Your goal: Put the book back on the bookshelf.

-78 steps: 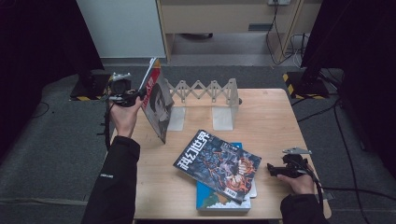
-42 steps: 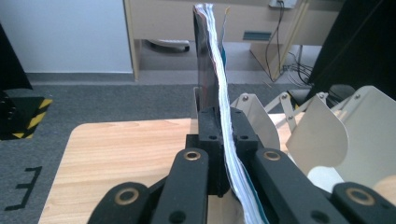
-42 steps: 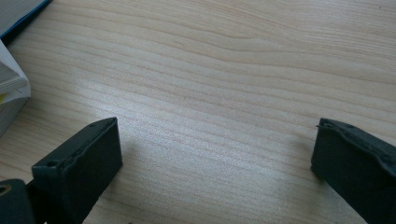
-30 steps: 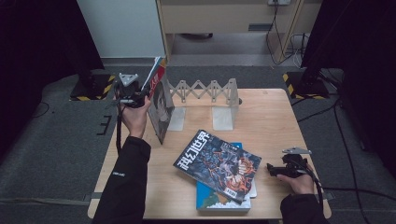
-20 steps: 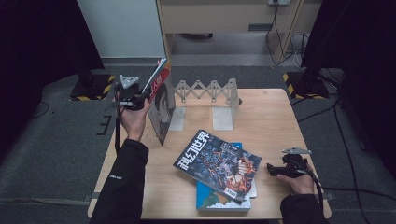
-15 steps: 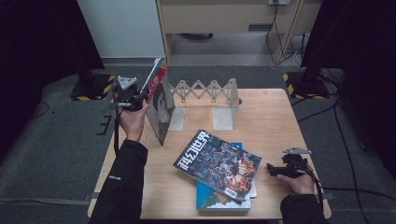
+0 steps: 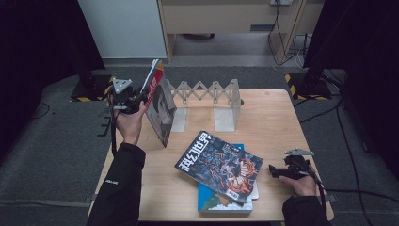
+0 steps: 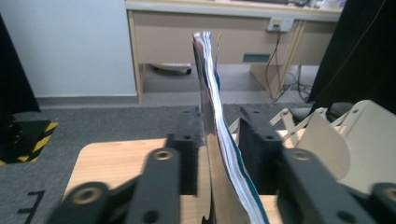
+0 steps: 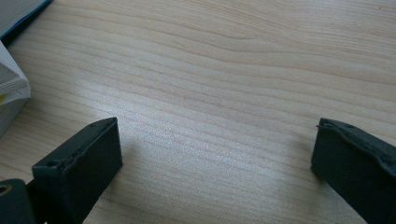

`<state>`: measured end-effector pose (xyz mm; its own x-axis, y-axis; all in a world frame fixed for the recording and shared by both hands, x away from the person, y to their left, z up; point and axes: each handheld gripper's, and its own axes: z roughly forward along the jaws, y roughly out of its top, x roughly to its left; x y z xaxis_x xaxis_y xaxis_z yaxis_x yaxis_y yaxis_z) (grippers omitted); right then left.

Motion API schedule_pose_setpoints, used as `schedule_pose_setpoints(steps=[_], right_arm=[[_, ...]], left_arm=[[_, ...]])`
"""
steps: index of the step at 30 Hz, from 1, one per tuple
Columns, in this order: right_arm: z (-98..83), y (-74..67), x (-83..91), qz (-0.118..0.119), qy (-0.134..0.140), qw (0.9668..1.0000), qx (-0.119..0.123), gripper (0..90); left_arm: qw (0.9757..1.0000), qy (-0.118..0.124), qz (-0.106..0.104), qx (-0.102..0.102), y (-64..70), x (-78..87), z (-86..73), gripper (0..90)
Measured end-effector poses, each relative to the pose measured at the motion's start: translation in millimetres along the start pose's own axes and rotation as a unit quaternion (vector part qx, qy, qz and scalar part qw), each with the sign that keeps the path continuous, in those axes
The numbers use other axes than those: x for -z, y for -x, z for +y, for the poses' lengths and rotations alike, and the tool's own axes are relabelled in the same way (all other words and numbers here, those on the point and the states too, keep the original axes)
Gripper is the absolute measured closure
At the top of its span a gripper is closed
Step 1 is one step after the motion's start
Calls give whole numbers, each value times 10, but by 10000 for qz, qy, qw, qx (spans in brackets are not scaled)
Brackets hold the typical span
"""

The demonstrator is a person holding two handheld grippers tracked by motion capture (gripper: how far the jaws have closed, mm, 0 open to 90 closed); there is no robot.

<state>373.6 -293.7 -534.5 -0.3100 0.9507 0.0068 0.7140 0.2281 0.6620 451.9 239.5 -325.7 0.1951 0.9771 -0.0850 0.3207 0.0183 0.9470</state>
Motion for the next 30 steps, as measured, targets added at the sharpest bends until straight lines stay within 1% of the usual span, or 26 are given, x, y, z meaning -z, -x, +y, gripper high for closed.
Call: schedule_pose_setpoints(steps=[1,3,5,7,9,11,13,15,17,18,19,20,22,23,25,27,30], right_arm=[[1,1,2,2,-11,10000,1,28],[12,-1,15,15,-41,10000,-34,58],[20,0,22,18,-61,10000,-44,80],[34,3,37,54,-91,9999,-99,104],[42,5,49,63,-71,9999,-125,120],[54,3,69,30,-37,9999,-133,135],[74,-1,96,-5,43,9999,-153,147],[92,-4,131,-19,174,9996,-231,153],[106,-8,159,-41,273,9993,-253,159],[114,-8,174,-57,331,9992,-230,176],[123,-13,192,-24,407,9989,-226,183],[132,-19,212,-25,474,9986,-223,185],[150,-34,251,-100,654,9977,-170,186],[158,-41,267,-115,720,9972,-154,189],[171,-58,288,-80,762,9968,-205,189],[181,-78,302,-104,794,9966,-198,187],[203,-107,325,-70,870,9961,-156,189]], left_arm=[[10000,12,-65,14,-10,30,6,656],[9999,72,-116,-7,-22,82,17,612],[9995,213,-246,4,-39,164,34,579],[9990,309,-324,8,-52,232,40,529],[9984,368,-435,27,-72,308,35,491],[9978,441,-501,-22,-93,394,5,459],[9974,440,-575,-63,-109,452,-35,418],[9970,395,-659,-94,-126,512,-90,392],[9965,367,-745,-102,-140,574,-174,358],[9964,341,-772,-107,-145,599,-217,347],[9963,326,-783,-120,-149,619,-266,345],[9962,266,-823,-108,-156,643,-325,340],[9957,244,-894,-77,-170,678,-417,330],[9955,205,-920,-29,-176,699,-472,322],[9954,125,-954,-37,-189,741,-575,319],[9952,137,-965,-44,-200,769,-685,314],[9946,63,-1039,-14,-200,780,-829,310]])
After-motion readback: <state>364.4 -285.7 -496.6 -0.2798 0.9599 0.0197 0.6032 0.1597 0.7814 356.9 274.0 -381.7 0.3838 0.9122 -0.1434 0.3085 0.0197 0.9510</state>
